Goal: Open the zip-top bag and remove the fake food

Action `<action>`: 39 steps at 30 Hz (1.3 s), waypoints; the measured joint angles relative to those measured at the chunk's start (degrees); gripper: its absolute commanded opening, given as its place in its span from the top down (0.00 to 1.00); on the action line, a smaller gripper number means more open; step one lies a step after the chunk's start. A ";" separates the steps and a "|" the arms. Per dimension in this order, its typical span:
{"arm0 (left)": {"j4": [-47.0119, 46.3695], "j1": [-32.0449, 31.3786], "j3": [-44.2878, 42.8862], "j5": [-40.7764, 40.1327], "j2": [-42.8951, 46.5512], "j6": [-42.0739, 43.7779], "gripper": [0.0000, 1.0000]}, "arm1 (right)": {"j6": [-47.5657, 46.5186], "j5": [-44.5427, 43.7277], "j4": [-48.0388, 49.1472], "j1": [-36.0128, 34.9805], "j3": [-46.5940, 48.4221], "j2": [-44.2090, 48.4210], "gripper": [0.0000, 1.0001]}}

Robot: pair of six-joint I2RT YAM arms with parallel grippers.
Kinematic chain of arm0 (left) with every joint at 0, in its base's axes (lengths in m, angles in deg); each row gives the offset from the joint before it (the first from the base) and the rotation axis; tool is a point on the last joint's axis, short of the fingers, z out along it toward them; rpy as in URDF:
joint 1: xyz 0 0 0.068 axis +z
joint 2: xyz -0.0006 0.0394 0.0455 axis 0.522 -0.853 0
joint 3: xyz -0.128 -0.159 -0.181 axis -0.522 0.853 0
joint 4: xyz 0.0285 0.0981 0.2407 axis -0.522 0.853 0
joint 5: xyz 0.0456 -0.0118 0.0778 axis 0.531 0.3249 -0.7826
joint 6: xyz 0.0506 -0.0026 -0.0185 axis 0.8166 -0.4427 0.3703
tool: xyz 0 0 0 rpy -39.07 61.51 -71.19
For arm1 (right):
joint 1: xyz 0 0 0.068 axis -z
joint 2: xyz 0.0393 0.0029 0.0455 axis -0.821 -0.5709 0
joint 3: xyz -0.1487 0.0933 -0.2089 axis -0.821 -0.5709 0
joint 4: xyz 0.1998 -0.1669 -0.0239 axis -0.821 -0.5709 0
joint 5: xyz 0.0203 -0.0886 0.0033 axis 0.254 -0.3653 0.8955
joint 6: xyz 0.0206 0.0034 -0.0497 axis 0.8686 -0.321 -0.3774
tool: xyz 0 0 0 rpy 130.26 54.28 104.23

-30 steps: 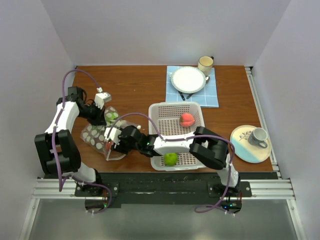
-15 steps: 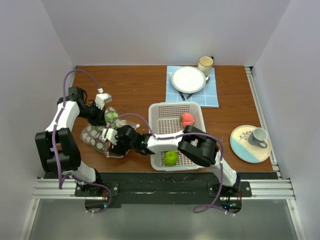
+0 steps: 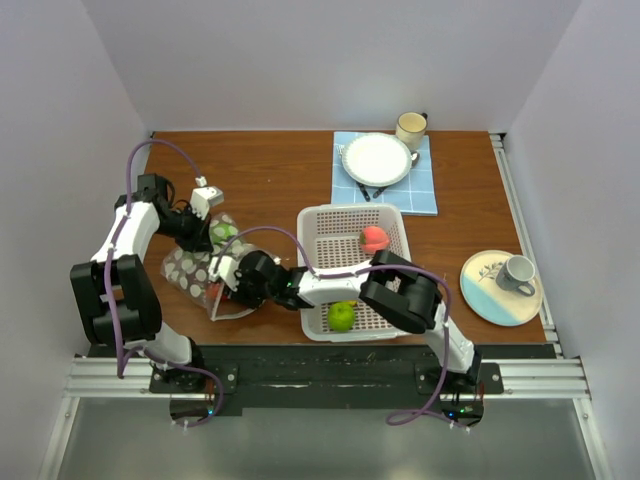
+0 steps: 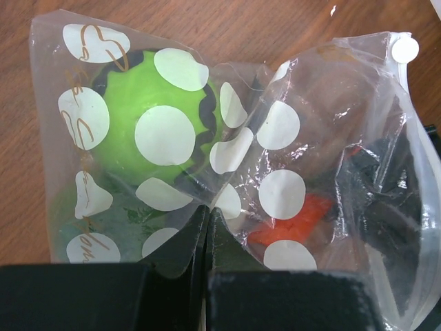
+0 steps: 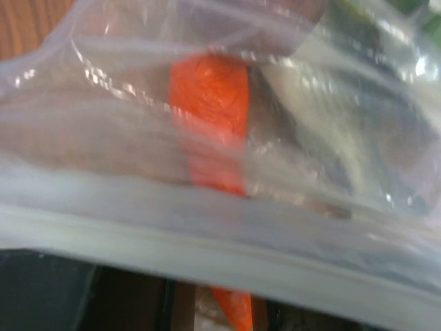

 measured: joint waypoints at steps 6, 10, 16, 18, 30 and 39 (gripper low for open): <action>-0.42 -0.02 0.04 -0.11 0.00 -0.02 1.00 | 1.75 -0.02 -5.22 0.00 -1.07 4.68 0.89; -1.62 -0.02 0.42 -0.70 0.00 -0.15 1.00 | 2.64 -0.83 -9.62 0.00 -0.66 10.32 0.89; -3.32 -0.02 1.29 -1.97 -0.63 -0.46 1.00 | 6.12 -5.90 -18.27 -0.04 1.03 17.00 0.94; -3.48 0.00 1.40 -2.27 -1.18 -0.48 1.00 | 8.63 -7.96 -22.67 -0.04 1.03 18.29 0.95; -4.31 0.00 1.11 -2.69 -1.86 -1.36 1.00 | 31.98 -28.17 -45.51 -1.27 -17.99 46.03 0.95; -3.52 -0.50 -1.84 -2.14 -0.61 -3.72 1.00 | 39.95 -40.11 -49.22 -0.83 -20.55 57.16 0.90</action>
